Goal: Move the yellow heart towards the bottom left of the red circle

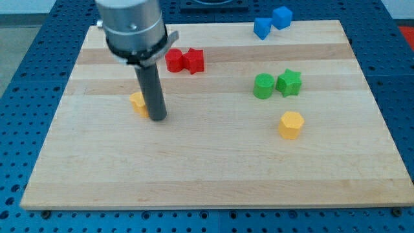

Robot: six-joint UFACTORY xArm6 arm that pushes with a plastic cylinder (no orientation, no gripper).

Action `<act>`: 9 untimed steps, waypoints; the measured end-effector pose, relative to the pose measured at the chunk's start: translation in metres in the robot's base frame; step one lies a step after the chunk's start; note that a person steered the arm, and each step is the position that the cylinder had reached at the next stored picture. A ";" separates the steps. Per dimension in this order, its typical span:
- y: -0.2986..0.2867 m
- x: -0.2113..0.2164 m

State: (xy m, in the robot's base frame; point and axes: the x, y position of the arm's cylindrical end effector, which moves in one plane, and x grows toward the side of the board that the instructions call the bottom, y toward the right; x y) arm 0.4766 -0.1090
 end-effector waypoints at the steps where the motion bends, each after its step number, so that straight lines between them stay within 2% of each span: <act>1: -0.032 0.018; 2: -0.068 -0.020; 3: -0.061 -0.060; 4: -0.069 -0.037; 5: -0.054 0.010; 6: -0.016 -0.007; 7: -0.015 -0.066; 8: -0.015 -0.066; 9: -0.038 -0.041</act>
State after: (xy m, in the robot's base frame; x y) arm 0.4357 -0.1468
